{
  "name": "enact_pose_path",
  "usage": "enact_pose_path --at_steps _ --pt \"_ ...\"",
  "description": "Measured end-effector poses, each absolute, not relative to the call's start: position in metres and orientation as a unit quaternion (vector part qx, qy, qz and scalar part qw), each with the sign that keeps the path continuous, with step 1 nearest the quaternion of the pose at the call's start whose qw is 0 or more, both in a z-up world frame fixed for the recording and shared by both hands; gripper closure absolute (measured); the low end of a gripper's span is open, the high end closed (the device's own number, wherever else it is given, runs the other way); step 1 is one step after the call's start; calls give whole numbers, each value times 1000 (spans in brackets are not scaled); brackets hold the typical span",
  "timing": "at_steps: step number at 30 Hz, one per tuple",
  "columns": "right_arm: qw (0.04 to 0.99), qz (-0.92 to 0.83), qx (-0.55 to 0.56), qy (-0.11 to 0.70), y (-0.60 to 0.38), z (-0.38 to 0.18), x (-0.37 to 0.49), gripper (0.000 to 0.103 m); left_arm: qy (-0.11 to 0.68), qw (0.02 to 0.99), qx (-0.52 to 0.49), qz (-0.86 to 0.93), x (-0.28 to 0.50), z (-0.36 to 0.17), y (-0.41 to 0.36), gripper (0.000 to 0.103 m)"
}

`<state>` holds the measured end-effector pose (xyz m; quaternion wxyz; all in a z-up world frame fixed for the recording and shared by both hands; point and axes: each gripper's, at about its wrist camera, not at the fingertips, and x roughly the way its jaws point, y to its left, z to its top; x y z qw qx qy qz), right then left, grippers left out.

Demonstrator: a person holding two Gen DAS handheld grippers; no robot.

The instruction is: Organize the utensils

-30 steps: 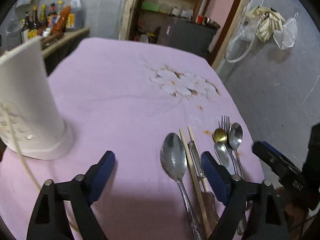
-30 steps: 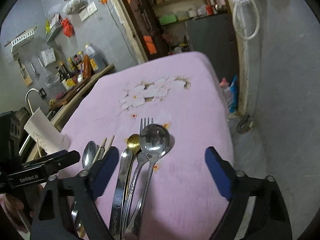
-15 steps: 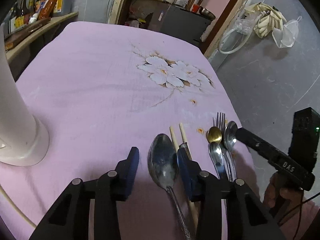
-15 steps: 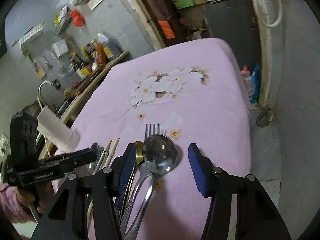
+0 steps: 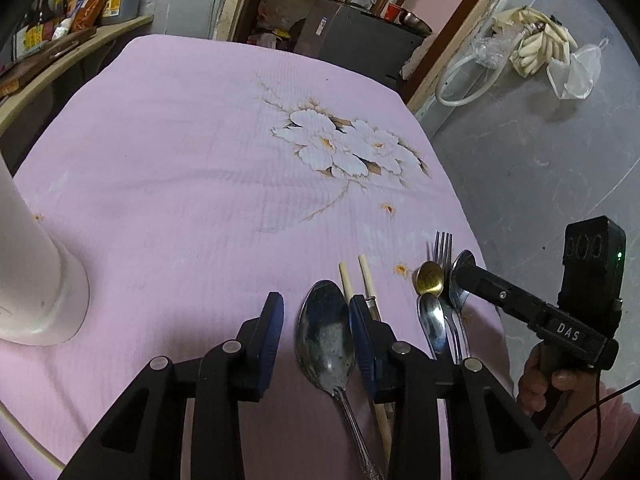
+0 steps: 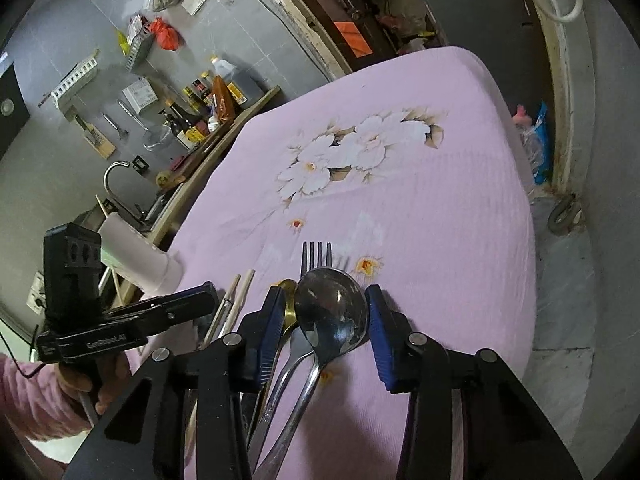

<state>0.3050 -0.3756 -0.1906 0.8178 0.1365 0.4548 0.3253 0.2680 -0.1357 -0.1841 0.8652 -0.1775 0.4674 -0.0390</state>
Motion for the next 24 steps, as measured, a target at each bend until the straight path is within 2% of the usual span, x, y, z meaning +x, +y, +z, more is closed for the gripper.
enact_pose_path --at_steps 3,4,5,7,9,13,24 --pt "808 333 146 463 -375 -192 306 66 473 864 -167 -41 270 -183 -137 71" --pt "804 336 150 467 -376 -193 308 66 476 863 -164 -45 270 -182 -137 75" --pt "802 337 150 470 -375 -193 308 66 480 860 -164 -52 271 -182 -137 83" --pt "798 340 148 474 -373 -193 309 68 490 853 -167 -62 272 -184 -137 91" --pt "800 336 135 479 -370 -192 309 82 494 850 -168 -70 271 -185 -137 93" --pt "803 321 123 487 -372 -194 308 98 498 848 -166 -77 270 -183 -138 97" --pt "855 247 106 444 -374 -146 268 100 471 869 -137 -62 253 -147 -141 100"
